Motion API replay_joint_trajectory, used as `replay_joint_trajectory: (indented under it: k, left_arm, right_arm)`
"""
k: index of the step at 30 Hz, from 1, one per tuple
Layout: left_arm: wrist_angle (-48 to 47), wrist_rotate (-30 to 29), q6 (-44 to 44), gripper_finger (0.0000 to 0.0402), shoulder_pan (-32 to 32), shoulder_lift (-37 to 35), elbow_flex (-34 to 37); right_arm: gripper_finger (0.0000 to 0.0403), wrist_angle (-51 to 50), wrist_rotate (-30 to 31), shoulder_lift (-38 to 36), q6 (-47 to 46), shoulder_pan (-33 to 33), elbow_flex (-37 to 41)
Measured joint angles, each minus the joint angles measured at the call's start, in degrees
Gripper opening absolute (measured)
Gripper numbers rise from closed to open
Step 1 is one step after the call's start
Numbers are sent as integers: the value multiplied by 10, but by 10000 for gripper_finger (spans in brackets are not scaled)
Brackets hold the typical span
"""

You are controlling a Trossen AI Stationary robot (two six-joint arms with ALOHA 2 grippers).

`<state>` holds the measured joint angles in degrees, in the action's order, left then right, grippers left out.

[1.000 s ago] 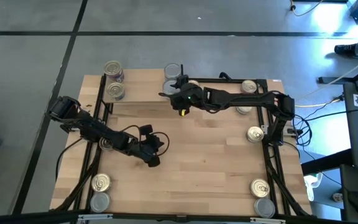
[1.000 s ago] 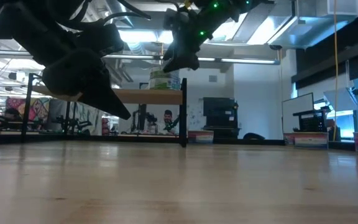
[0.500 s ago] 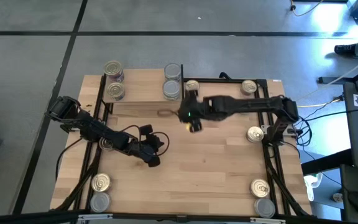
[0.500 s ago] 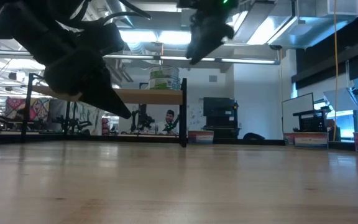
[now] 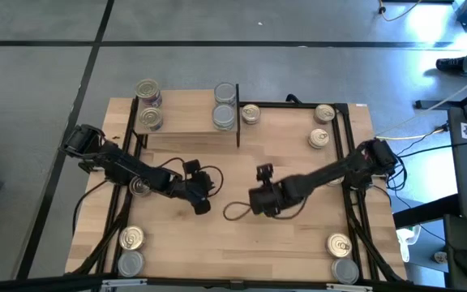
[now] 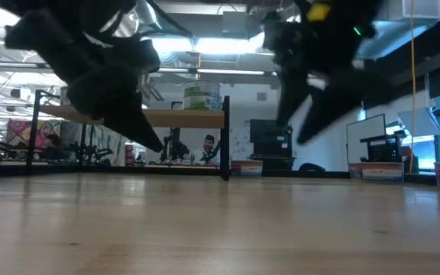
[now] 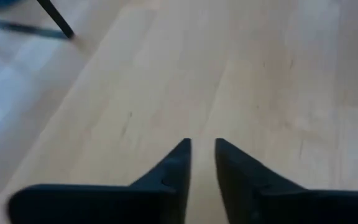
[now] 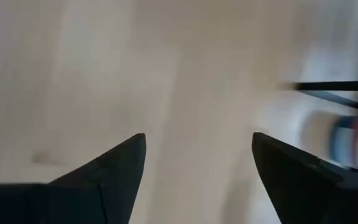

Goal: Stack canned seafood by type on shelf
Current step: Stack the blue tuna can on top of the blue tuna can on the shelf

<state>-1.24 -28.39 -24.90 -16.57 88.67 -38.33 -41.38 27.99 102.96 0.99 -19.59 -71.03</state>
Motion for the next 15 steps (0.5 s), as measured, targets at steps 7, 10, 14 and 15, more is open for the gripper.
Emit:
replay_joint_trajectory:
  k: [7,10,14,15]
  left_arm:
    - [-277,113,-83,156,27,-52,-93]
    - [-406,124,-153,163,22,-82,-116]
    - [-544,154,-269,158,9,-111,-124]
    - [-579,169,-300,155,6,-115,-124]
  right_arm:
    - [294,118,67,-3,-48,-39,114]
    - [294,161,102,-3,-19,-40,146]
    - [294,252,99,-3,72,-22,185]
    - [294,271,96,-3,96,-13,193]
